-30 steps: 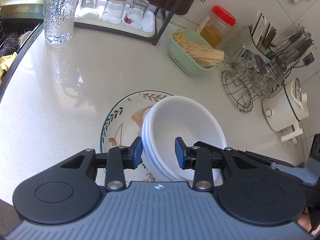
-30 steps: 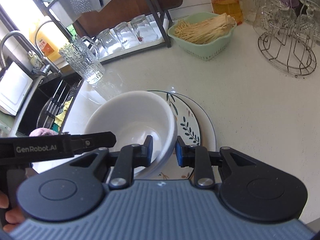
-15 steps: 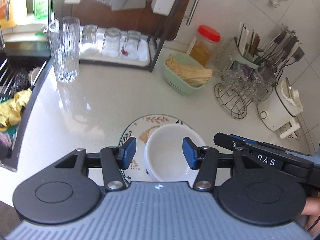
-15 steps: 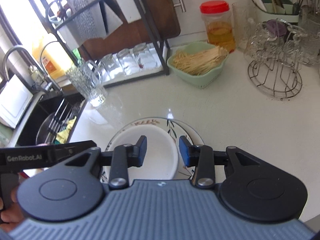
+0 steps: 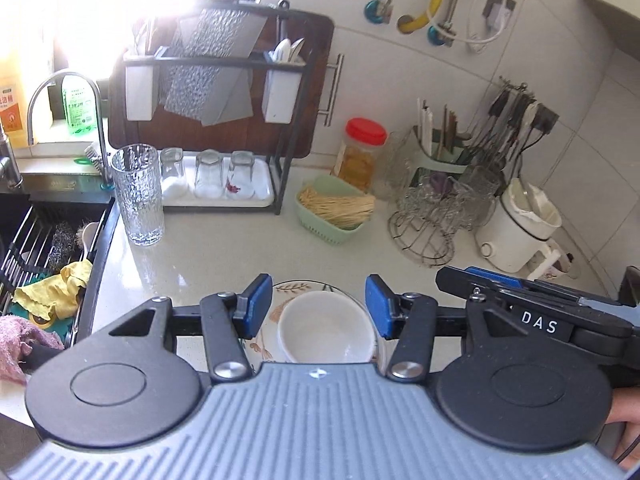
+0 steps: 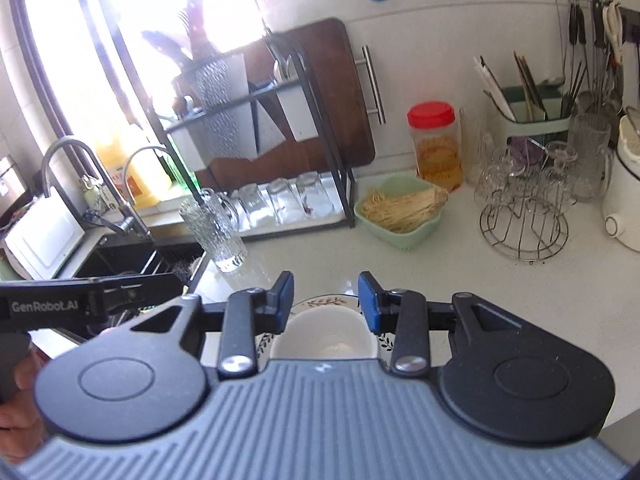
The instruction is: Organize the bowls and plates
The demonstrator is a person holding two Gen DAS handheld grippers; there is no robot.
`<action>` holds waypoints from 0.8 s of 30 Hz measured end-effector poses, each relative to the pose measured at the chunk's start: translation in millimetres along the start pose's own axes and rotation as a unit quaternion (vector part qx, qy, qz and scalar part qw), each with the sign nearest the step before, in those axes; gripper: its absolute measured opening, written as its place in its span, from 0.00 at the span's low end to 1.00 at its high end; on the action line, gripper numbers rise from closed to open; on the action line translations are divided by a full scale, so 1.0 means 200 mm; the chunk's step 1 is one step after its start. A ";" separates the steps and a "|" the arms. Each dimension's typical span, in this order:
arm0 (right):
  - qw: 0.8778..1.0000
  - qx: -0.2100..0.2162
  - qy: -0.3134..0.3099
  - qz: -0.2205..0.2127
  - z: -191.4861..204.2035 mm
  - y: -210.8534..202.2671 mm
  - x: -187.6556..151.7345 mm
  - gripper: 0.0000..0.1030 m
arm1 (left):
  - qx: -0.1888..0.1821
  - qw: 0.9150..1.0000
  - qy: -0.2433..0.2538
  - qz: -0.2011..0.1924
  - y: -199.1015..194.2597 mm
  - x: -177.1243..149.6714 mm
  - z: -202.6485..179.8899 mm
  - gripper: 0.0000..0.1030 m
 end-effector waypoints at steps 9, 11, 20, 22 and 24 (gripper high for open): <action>0.998 -0.016 -0.016 -0.054 0.15 -0.29 -0.10 0.38 | -0.004 0.999 0.013 -0.036 -0.28 -0.14 -0.01 0.80; 0.998 -0.017 -0.020 -0.061 0.17 -0.34 -0.14 0.50 | 0.005 0.999 0.016 -0.041 -0.32 -0.19 0.00 0.88; 0.997 -0.028 -0.024 -0.061 0.18 -0.39 -0.34 0.85 | 0.035 0.999 0.002 -0.036 -0.40 -0.40 0.11 0.96; 0.997 -0.031 -0.031 -0.062 0.20 -0.40 -0.38 0.85 | 0.038 0.999 0.003 -0.032 -0.40 -0.43 0.12 0.96; 0.997 -0.035 -0.033 -0.061 0.21 -0.41 -0.41 0.85 | 0.042 0.999 0.006 -0.028 -0.40 -0.46 0.13 0.97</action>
Point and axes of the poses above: each gripper's, at about its wrist camera, not at the fingertips, and y roughly the way its jaws point, z to its left, x to its top, the point moved 3 cm from there along y, roughly the way its jaws point, and after that the axes turned 15 degrees about x, right-handed, at the moved point
